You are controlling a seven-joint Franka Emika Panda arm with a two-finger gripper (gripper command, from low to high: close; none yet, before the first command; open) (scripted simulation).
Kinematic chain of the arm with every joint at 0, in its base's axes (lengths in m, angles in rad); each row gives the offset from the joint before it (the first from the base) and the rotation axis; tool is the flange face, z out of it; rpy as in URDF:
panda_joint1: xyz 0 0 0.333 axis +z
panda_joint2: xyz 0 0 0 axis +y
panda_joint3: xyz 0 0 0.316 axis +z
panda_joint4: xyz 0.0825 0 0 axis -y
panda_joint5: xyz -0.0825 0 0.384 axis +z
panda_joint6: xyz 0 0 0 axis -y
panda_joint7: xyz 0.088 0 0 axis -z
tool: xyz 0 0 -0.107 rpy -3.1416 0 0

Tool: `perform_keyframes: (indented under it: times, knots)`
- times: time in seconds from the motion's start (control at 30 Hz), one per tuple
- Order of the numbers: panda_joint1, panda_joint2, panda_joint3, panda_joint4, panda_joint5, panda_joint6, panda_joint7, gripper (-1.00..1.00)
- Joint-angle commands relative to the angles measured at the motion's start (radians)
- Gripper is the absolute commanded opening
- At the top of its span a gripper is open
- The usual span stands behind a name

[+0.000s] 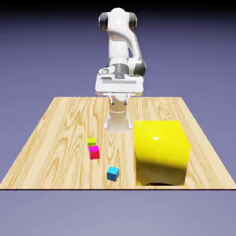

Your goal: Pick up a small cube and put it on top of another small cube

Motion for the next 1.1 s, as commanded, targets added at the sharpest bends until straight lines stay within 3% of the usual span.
perform_keyframes:
  times: [0.0, 1.07]
  knots:
    - [0.003, 0.036, -0.018, 0.015, 0.044, -0.042, 0.009, 0.00]
    - [0.106, 1.180, -0.595, 0.505, 1.435, -1.397, 0.288, 0.00]
